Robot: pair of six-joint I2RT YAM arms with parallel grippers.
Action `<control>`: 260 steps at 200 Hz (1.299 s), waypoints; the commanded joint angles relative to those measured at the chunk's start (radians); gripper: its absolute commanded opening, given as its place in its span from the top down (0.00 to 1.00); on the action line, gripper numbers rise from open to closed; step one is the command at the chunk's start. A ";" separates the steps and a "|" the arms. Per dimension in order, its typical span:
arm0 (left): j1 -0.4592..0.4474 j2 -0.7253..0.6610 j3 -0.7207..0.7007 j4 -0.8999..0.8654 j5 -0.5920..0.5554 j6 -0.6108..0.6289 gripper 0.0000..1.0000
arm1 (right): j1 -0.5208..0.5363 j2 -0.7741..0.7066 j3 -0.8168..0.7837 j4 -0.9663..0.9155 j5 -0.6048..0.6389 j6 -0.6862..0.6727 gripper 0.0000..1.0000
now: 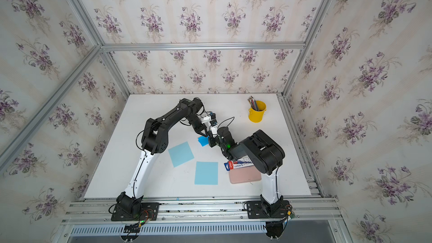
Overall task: Fold the square paper along the opposite sides
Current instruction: Smooth out the paper at the center of the board.
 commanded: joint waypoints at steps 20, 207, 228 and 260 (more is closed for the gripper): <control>-0.006 0.008 0.007 -0.025 -0.011 0.024 1.00 | 0.014 0.013 -0.040 0.022 0.011 0.069 1.00; -0.016 0.033 0.039 -0.044 -0.031 0.021 1.00 | 0.036 -0.110 -0.145 0.146 0.026 -0.023 1.00; -0.015 0.031 0.039 -0.041 -0.033 0.020 1.00 | 0.046 -0.051 -0.102 0.161 0.009 -0.012 1.00; -0.015 0.033 0.041 -0.035 -0.035 0.018 1.00 | 0.067 0.027 -0.086 0.198 0.013 0.007 1.00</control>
